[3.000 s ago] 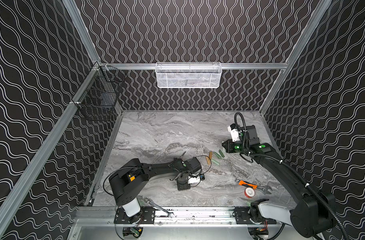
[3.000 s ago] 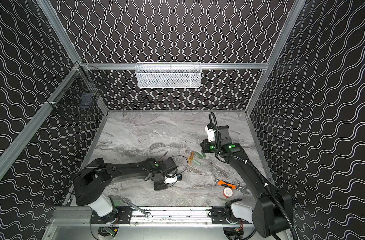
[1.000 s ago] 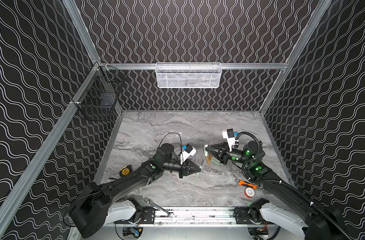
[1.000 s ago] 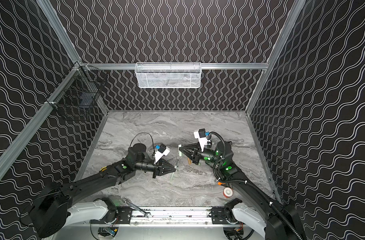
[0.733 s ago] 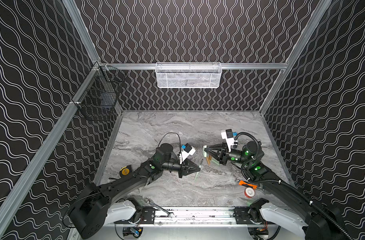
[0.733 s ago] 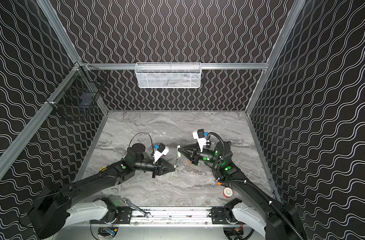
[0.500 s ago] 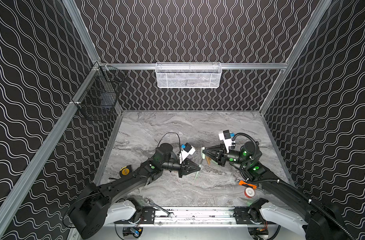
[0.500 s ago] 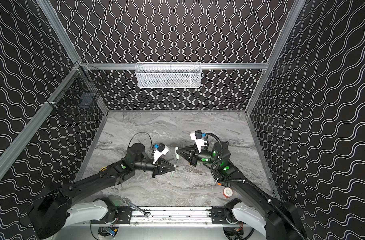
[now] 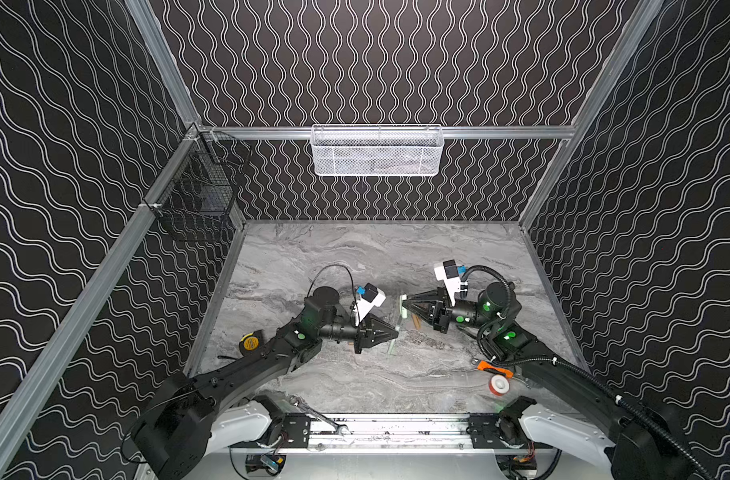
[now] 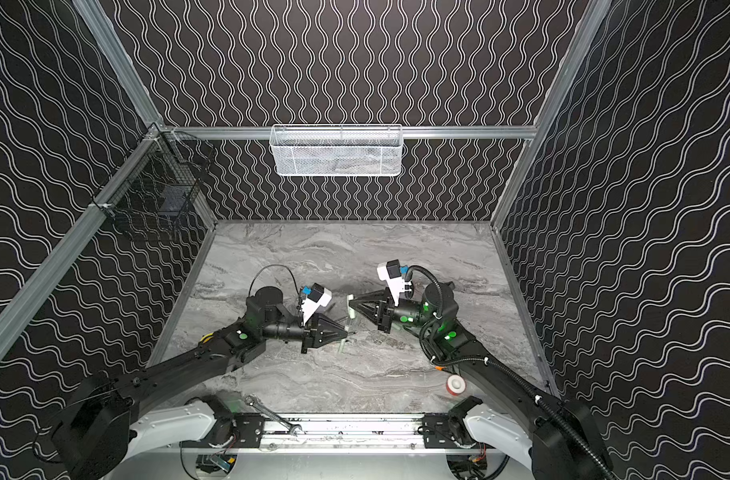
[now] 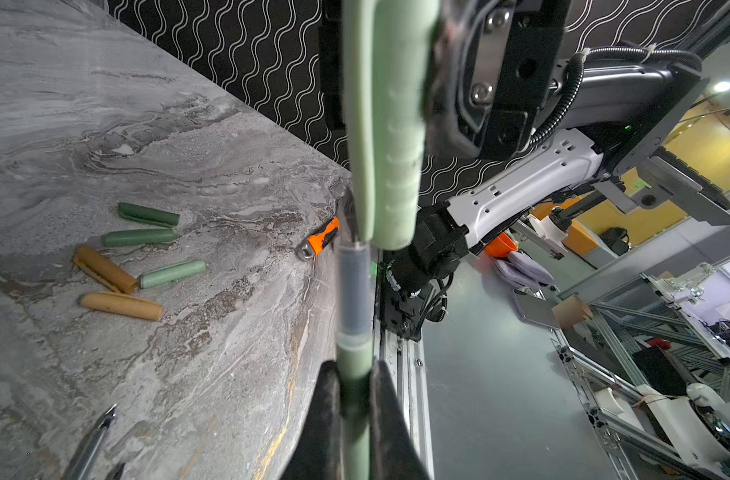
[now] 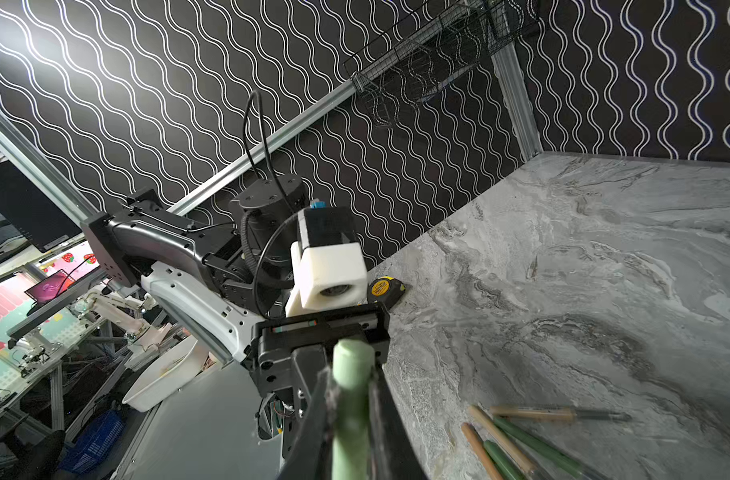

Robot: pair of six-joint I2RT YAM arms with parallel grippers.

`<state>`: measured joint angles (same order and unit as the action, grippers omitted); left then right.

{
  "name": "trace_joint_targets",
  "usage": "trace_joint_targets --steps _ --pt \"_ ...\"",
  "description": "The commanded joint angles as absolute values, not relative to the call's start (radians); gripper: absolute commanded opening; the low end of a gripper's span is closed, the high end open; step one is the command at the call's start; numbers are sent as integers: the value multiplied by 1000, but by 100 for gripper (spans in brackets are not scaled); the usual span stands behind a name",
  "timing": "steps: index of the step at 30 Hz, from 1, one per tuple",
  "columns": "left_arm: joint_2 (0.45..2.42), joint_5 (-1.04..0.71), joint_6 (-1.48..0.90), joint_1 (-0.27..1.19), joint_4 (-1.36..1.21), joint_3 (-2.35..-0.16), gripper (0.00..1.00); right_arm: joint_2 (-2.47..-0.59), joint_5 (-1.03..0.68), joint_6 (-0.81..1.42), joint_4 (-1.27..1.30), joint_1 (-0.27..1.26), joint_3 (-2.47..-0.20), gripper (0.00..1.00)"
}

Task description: Insert the pens into the pen caps

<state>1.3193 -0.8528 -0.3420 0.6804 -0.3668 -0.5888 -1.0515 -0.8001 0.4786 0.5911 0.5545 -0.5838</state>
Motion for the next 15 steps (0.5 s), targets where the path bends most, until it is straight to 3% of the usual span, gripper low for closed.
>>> trace_joint_targets --steps 1,15 --pt "1315 -873 -365 674 -443 -585 0 -1058 -798 487 640 557 -584 14" --pt "1339 -914 -413 661 -518 -569 0 -1043 -713 457 604 566 -605 14"
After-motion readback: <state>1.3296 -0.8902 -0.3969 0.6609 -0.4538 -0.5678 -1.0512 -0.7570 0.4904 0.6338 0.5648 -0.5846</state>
